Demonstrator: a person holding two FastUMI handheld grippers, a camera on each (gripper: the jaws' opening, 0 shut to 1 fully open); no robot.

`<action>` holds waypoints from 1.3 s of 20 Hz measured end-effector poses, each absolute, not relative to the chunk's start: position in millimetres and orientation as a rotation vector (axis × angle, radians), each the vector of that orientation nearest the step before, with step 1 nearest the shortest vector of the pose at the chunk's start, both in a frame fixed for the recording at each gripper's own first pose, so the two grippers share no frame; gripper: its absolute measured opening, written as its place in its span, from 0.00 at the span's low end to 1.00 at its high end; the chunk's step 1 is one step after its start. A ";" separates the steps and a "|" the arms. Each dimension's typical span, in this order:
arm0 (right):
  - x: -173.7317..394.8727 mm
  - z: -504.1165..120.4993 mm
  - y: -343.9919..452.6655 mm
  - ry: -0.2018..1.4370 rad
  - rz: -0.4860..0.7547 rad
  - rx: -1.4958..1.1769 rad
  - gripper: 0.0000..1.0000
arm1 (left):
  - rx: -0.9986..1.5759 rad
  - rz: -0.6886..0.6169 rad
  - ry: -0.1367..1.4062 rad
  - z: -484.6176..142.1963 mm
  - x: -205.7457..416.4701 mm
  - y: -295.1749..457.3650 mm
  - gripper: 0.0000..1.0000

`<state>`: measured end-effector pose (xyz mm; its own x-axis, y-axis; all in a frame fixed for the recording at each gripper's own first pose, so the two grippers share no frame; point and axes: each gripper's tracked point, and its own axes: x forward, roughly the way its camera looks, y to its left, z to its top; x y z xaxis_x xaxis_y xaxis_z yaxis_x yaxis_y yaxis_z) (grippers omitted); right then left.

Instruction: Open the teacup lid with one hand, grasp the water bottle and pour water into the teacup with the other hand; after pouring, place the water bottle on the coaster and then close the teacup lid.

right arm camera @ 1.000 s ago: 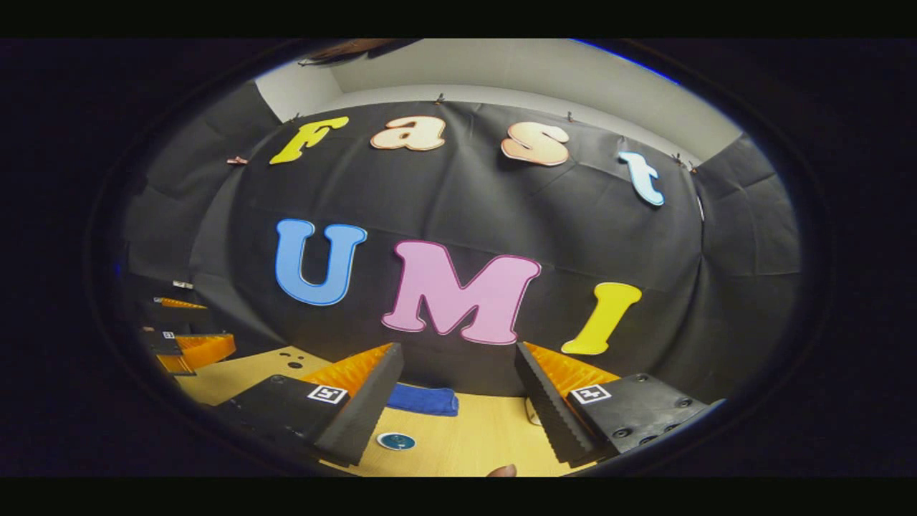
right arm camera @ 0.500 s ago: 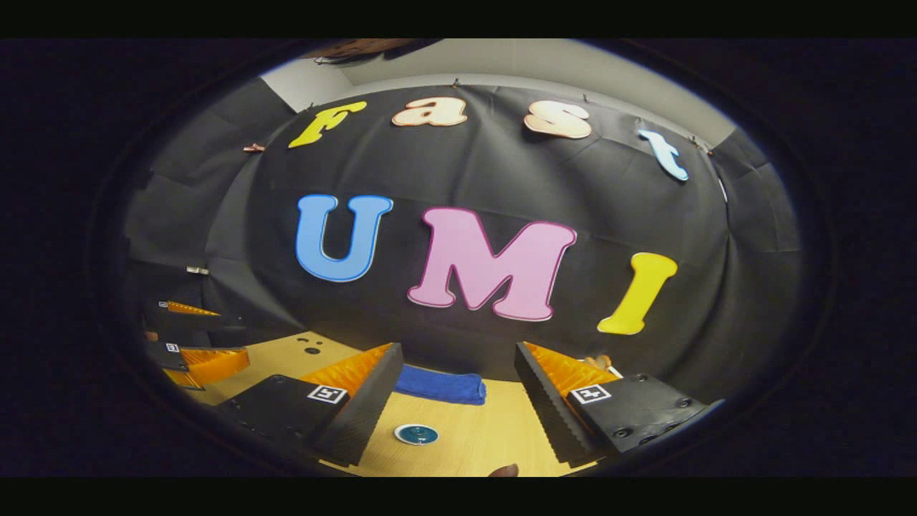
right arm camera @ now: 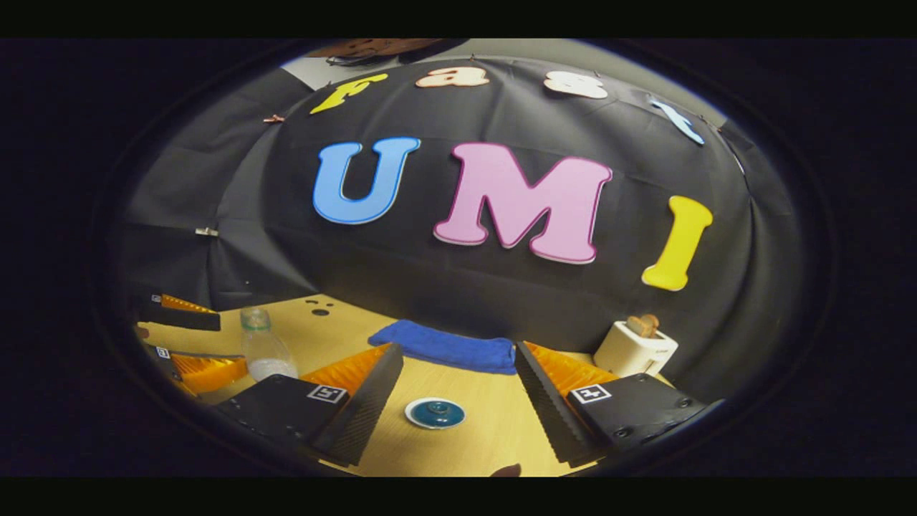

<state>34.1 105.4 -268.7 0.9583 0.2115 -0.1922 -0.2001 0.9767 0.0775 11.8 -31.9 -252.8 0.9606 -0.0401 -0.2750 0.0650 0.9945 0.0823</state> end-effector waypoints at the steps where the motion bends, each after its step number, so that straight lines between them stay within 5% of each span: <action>1: 35.9 -280.7 108.9 0.208 0.213 0.062 0.97 | 0.084 -0.049 0.286 -264.5 13.9 -33.5 0.96; 10: 44.5 -357.3 122.7 0.284 0.254 0.079 0.95 | 0.046 -0.009 0.325 -331.6 40.0 -33.0 0.96; 26: 61.8 -410.6 135.2 0.414 0.298 0.175 0.65 | 0.051 -0.015 0.324 -344.2 47.6 -37.1 0.96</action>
<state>61.8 135.2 -410.6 0.8730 0.3193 -0.3686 -0.2484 0.9416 0.2273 47.6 -37.1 -344.2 0.9478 -0.0068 -0.3188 0.0230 0.9986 0.0472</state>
